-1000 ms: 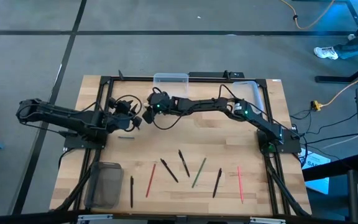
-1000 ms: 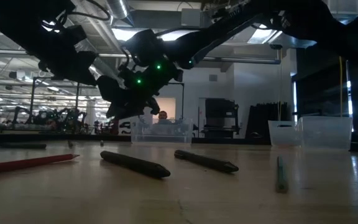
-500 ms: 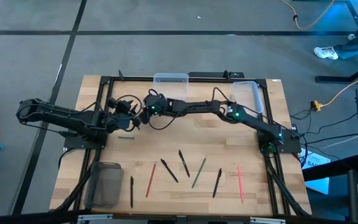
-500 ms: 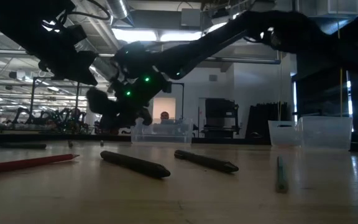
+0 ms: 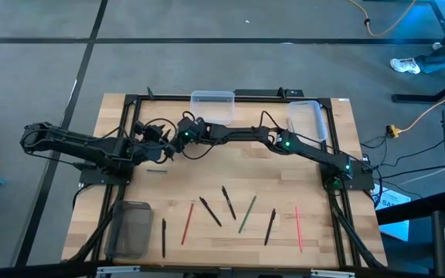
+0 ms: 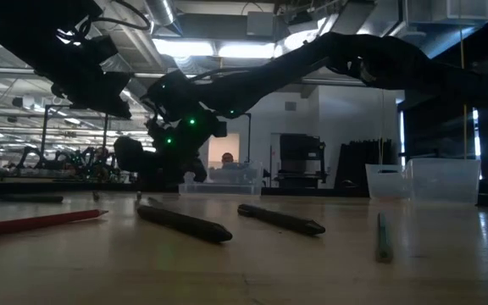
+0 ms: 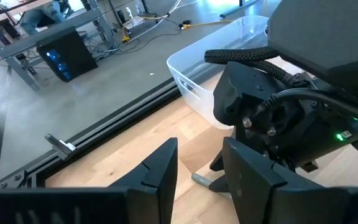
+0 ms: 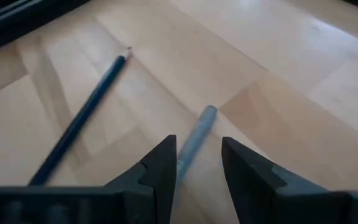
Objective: Sort crayons/erasers/pens/pencils in bins
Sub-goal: Put the top gray crayon into the right transparent bin
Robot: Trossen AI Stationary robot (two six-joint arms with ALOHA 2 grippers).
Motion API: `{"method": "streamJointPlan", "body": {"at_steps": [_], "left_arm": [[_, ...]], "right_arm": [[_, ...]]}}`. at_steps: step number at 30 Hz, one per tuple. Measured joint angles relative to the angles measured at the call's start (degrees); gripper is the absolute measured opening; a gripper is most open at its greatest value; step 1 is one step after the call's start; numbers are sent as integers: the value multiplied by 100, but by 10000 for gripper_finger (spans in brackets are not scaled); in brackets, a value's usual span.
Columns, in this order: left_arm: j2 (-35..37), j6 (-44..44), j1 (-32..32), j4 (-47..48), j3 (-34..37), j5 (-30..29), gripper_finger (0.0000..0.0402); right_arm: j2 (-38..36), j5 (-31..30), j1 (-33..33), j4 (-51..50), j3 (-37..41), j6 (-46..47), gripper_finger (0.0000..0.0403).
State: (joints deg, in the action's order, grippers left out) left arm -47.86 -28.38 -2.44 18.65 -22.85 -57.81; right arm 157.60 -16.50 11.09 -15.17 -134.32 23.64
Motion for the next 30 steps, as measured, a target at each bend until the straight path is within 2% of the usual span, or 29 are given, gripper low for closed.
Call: {"method": "streamJointPlan", "body": {"at_steps": [18, 24, 30], "left_arm": [[-2, -2, 0, 22, 0, 2, 120], [-2, 0, 0, 22, 0, 36, 120], [-2, 35, 0, 125, 0, 31, 120]], "right_arm": [[-20, 101, -37, -342, -4, -279, 132], [-11, -124, -85, -380, -55, -612, 132], [-45, 338, -51, -921, -100, -480, 125]]}}
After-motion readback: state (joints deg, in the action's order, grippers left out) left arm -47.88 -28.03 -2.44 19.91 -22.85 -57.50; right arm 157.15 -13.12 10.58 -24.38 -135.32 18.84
